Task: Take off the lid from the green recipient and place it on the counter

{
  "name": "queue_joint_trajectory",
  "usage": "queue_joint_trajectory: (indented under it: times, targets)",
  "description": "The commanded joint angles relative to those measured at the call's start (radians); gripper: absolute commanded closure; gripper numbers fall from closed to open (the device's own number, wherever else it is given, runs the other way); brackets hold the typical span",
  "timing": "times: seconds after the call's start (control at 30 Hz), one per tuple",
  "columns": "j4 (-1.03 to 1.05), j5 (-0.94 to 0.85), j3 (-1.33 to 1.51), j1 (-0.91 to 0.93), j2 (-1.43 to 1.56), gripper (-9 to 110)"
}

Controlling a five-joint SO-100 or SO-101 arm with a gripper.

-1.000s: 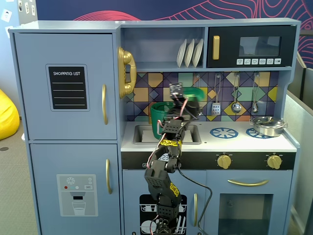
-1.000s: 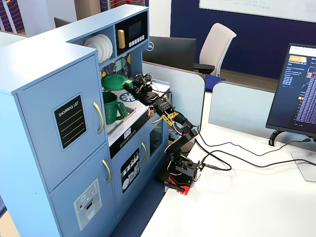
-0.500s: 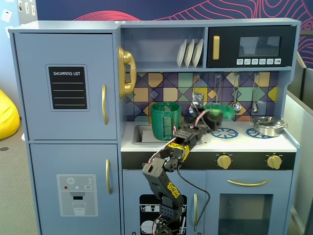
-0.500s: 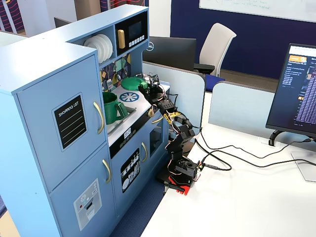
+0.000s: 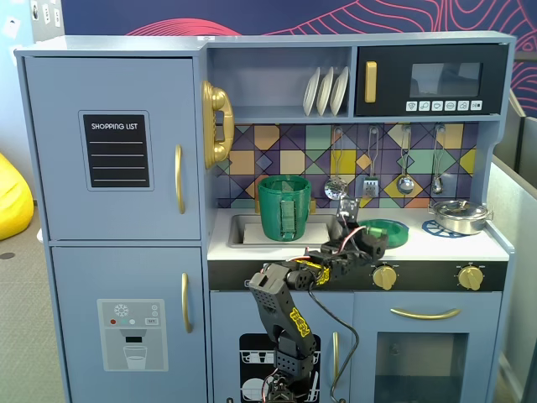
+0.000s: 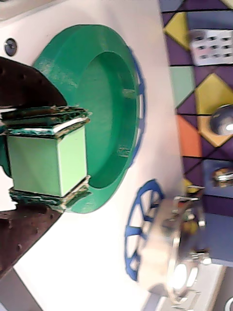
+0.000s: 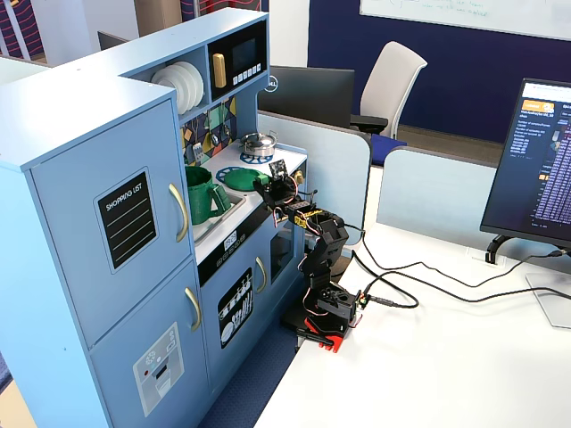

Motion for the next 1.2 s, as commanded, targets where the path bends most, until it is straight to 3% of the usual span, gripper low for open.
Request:
queue_joint_trajectory:
  times: [0.0,0.13,0.23,0.37,0.57,0.7,1.0,1.07,1.17]
  targets:
    - [-0.077,0.009,0.011,0.018,0.002,101]
    - [-0.084,0.021,0.012,0.02,-0.002,101]
    - [-0.086,0.098,-0.012,0.026,0.002,77]
    - [-0.074,0.133,-0.049,0.038,0.023,56]
    - [0.046,0.109,-0.097,0.031,0.17,53]
    - [0.302,0.078,-0.123,-0.006,0.36,55]
    - [1.212,0.086,-0.156,-0.155,0.742,55]
    - [1.416,0.098,-0.155,-0.193,0.793,59]
    - [1.689,-0.06,-0.117,-0.247,0.83,66]
